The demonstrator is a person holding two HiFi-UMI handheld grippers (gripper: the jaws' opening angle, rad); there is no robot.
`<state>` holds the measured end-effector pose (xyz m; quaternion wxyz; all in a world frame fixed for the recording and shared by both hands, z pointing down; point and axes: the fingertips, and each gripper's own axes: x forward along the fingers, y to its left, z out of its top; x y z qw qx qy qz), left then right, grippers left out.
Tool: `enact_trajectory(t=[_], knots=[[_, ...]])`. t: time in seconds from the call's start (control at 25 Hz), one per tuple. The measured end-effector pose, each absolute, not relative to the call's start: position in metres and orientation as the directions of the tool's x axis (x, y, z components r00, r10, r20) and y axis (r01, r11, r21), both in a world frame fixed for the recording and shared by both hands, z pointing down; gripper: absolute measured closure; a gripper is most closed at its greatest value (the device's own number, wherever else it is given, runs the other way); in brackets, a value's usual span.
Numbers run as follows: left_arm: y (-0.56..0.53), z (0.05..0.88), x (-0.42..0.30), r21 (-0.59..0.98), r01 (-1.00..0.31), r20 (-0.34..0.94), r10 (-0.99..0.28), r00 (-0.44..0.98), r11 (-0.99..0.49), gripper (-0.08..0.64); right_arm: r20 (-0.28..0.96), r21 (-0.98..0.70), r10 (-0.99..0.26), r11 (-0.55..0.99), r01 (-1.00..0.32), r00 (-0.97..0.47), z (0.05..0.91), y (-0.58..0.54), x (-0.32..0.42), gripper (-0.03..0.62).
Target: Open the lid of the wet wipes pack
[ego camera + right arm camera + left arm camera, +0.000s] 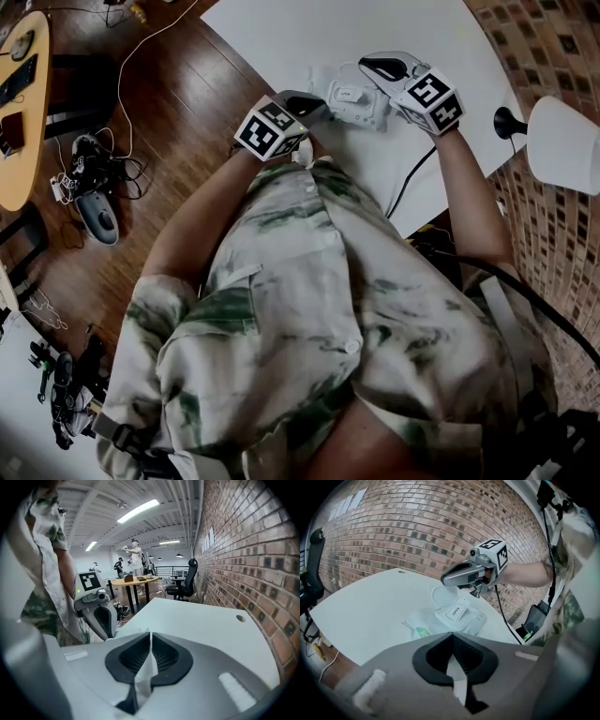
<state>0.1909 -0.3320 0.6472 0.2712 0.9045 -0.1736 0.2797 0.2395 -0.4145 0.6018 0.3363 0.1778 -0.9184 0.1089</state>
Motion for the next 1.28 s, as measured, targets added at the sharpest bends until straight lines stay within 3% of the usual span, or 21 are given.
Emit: enact_trajectory(t=[0.52, 0.84, 0.92, 1.28], knots=[[-0.332, 0.646, 0.189, 0.403, -0.504, 0.609, -0.187, 0.771, -0.764, 0.561, 0.611, -0.383, -0.151, 0.803, -0.457, -0.777, 0.654, -0.438, 0.248, 0.569], [-0.331, 0.644, 0.188, 0.388, -0.510, 0.615, -0.196, 0.763, -0.768, 0.560, 0.601, -0.401, -0.153, 0.791, -0.462, -0.784, 0.661, -0.435, 0.247, 0.568], [-0.332, 0.644, 0.188, 0.383, -0.505, 0.617, -0.193, 0.763, -0.773, 0.560, 0.605, -0.394, -0.155, 0.794, -0.463, -0.781, 0.663, -0.434, 0.247, 0.592], [-0.332, 0.641, 0.192, 0.395, -0.477, 0.604, -0.169, 0.778, -0.785, 0.558, 0.592, -0.332, -0.252, 0.789, -0.516, -0.766, 0.650, -0.443, 0.259, 0.591]])
